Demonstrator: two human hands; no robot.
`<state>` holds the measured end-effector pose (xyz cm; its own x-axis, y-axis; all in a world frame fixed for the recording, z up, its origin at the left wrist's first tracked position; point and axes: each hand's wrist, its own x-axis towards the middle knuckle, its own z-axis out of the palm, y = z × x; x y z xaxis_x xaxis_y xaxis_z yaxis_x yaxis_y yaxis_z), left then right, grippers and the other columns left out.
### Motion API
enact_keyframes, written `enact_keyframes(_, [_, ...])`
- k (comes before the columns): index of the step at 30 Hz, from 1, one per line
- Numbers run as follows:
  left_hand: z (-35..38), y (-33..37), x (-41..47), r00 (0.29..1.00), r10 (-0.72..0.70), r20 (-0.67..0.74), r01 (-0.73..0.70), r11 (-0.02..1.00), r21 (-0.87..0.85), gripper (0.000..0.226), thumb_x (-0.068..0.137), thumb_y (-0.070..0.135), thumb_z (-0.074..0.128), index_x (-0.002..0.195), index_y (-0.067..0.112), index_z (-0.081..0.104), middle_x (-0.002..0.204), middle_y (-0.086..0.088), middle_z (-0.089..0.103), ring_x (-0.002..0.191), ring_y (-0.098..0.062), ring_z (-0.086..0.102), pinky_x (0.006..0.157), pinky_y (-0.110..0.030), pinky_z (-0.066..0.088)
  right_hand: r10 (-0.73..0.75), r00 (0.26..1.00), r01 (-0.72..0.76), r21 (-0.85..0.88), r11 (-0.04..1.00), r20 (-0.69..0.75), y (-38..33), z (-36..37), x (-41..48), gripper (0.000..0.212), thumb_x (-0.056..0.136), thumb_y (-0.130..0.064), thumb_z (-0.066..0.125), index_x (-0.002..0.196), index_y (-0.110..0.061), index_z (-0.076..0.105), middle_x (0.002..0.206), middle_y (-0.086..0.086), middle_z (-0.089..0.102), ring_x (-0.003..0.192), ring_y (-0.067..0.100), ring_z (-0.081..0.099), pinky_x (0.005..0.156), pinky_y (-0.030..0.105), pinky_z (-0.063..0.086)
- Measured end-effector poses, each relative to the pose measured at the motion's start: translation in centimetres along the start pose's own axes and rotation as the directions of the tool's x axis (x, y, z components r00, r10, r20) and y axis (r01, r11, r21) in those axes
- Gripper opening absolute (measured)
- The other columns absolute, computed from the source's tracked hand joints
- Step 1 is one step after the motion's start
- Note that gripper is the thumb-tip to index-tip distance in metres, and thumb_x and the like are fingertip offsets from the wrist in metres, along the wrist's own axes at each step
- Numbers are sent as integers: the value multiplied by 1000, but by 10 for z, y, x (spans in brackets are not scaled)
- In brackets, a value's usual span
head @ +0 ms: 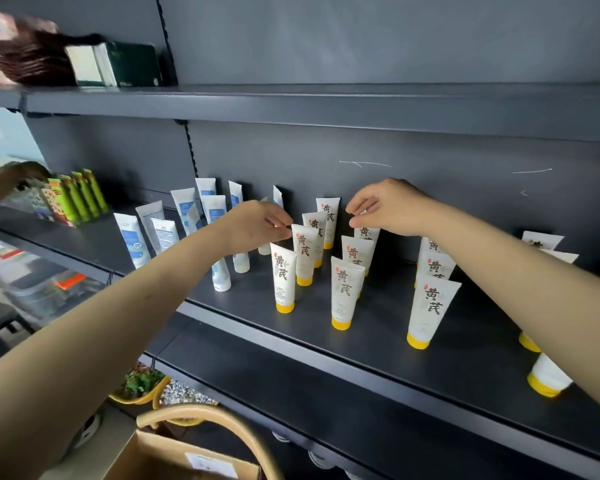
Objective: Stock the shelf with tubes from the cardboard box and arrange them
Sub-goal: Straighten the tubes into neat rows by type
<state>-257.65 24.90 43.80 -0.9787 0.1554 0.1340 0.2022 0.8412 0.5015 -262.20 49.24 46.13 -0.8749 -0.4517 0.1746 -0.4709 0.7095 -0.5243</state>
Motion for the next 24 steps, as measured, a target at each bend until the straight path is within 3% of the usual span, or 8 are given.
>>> enact_keyframes(4, [-1,-2,9,1000,6,3,-6,1000,15,23,89,26,61,111,21,65,105,6,66,94,-9,61,85,-19,44,13,1000,-13,-13,1000,10,5,3,2,21,81,-23,73,101,-23,68,100,-4,68,91,7,62,84,23,46])
enact_keyframes(7, [-1,-8,21,1000,12,25,-13,999,36,24,89,28,61,112,22,65,105,8,65,96,-9,61,87,-19,44,21,1000,-21,-6,1000,8,8,5,10,20,81,-22,73,100,-22,68,98,-4,67,89,7,61,81,21,44])
enact_keyframes(10, [-2,-21,39,998,22,55,-23,1000,4,23,87,30,64,109,24,64,108,9,66,101,-8,62,93,-24,47,16,1000,-16,-3,1000,9,10,9,25,18,82,-19,72,98,-23,67,100,-3,68,89,6,61,84,22,47])
enact_keyframes(16, [5,-53,81,992,85,93,-79,995,-66,30,85,26,67,114,18,65,108,7,67,102,-7,61,84,-14,41,35,999,-32,-64,997,38,20,23,75,26,81,-13,72,107,-13,68,108,4,69,96,11,62,86,18,44])
enact_keyframes(21, [20,-81,110,971,164,171,-141,980,-141,31,83,25,71,113,17,66,111,7,67,103,-5,60,94,-13,39,54,991,-43,-85,995,126,31,41,118,34,86,-15,68,119,-13,64,118,4,66,107,15,61,77,4,41])
enact_keyframes(24, [27,-89,123,963,200,183,-164,967,-193,28,83,19,72,110,15,67,110,5,66,101,-11,62,96,-21,44,68,983,-49,-116,992,171,39,48,137,41,87,-15,66,127,-15,60,125,4,63,111,17,60,81,12,45])
